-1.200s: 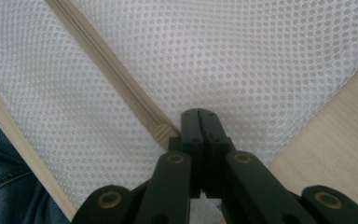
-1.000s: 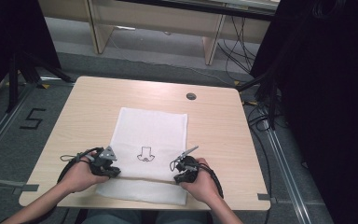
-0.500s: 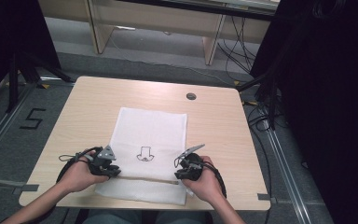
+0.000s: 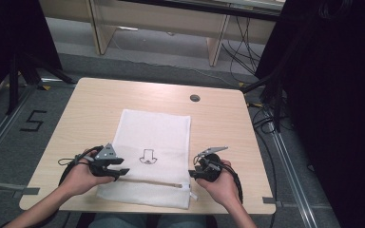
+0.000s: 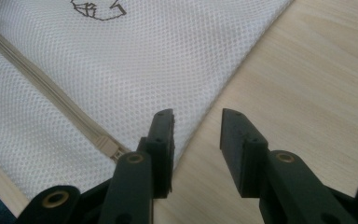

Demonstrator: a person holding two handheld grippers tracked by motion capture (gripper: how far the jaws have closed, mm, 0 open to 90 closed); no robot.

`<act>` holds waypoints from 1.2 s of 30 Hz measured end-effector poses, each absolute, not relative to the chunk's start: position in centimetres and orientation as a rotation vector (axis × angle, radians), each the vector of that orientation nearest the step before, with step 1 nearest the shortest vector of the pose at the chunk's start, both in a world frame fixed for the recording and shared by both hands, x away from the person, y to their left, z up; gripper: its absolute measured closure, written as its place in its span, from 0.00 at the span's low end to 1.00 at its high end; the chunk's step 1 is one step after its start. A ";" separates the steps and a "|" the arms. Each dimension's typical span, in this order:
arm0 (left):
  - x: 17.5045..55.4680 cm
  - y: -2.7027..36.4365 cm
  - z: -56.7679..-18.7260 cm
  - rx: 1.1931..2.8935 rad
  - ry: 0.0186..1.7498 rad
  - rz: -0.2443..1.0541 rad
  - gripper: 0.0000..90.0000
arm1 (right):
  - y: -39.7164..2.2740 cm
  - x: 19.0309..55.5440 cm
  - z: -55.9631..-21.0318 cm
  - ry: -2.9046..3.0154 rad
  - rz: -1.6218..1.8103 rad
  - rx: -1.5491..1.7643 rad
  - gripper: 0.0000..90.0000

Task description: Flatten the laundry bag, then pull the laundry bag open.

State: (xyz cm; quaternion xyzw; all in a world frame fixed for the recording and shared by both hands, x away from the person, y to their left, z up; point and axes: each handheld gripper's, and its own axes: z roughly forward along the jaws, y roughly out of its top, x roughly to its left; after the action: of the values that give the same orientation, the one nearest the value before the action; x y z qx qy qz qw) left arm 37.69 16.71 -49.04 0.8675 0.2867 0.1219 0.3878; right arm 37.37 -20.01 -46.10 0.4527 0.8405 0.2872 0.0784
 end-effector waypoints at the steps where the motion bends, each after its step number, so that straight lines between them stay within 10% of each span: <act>1: 37.7 16.7 -49.0 2.203 0.733 0.305 0.56 | -20.0 37.3 -46.1 2.516 0.857 1.356 0.73; 21: 37.6 16.0 -49.2 2.140 0.729 0.291 0.48 | -19.3 36.5 -45.5 2.620 0.796 1.254 1.00; 36: 37.6 15.5 -49.2 2.143 0.661 0.321 0.46 | -18.0 36.2 -46.0 2.706 0.771 1.267 1.00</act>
State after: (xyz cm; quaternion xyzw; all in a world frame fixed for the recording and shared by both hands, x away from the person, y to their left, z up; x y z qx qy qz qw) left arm 37.57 15.45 -49.18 0.8565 0.2643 0.1284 0.4243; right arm 36.19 -17.99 -45.96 0.4104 0.8766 0.2496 0.0277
